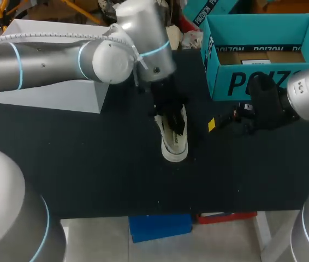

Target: Take the shoe out of the shoebox, open the shoe tongue, remove and reinsert the insole, then place the shoe into the shoebox

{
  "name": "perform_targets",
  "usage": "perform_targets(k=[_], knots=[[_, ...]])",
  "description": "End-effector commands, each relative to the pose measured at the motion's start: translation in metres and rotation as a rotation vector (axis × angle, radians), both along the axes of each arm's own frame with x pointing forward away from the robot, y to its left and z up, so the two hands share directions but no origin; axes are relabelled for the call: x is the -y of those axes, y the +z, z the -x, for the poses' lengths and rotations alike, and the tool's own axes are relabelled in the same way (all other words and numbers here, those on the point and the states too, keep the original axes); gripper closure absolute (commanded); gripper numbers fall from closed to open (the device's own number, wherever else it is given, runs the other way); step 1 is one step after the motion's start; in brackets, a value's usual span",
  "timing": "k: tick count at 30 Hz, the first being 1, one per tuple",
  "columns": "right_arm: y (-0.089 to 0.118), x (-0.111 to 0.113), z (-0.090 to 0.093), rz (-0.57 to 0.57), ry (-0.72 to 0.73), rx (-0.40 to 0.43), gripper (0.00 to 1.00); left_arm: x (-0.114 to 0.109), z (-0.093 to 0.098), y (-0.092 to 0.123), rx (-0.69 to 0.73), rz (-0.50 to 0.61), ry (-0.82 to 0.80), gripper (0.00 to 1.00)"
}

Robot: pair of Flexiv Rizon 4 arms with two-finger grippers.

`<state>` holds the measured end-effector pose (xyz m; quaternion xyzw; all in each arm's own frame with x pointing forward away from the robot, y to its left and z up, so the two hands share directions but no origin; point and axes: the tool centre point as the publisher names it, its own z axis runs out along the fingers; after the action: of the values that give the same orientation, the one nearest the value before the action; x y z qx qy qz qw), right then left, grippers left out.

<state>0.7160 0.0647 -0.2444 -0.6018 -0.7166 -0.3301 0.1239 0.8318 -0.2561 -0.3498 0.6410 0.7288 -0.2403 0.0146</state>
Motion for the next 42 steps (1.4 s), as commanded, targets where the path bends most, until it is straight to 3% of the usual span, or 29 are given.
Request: perform_targets(k=[1, 4, 8, 15, 20, 25, 32, 42], knots=[[0.0, 0.0, 0.0, 0.002, 0.0, -0.001, 0.0, -0.032, -0.025, 0.06, 0.016, 0.271, 0.199, 1.0], [0.0, 0.0, 0.0, 0.002, 0.0, -0.001, 0.0, -0.035, -0.045, 0.085, -0.001, 0.434, 0.388, 1.0], [0.0, 0.0, 0.0, 0.002, 0.0, -0.001, 0.0, -0.046, -0.076, 0.096, 0.076, 0.467, 0.515, 1.0], [0.0, 0.0, 0.0, 0.002, 0.0, -0.001, 0.0, -0.059, -0.123, 0.082, 0.128, 0.443, 0.679, 1.0], [0.0, 0.0, 0.0, 0.002, 0.0, -0.001, 0.0, -0.055, -0.138, 0.069, 0.128, 0.407, 0.692, 1.0], [0.0, 0.0, 0.0, 0.002, 0.0, -0.001, 0.0, -0.041, -0.133, 0.051, 0.095, 0.348, 0.629, 1.0], [0.0, 0.0, 0.0, 0.002, 0.0, -0.001, 0.0, -0.034, -0.105, 0.014, 0.029, 0.248, 0.586, 1.0], [0.0, 0.0, 0.0, 0.002, 0.0, -0.001, 0.0, -0.032, -0.071, -0.011, -0.034, 0.191, 0.535, 1.0]])
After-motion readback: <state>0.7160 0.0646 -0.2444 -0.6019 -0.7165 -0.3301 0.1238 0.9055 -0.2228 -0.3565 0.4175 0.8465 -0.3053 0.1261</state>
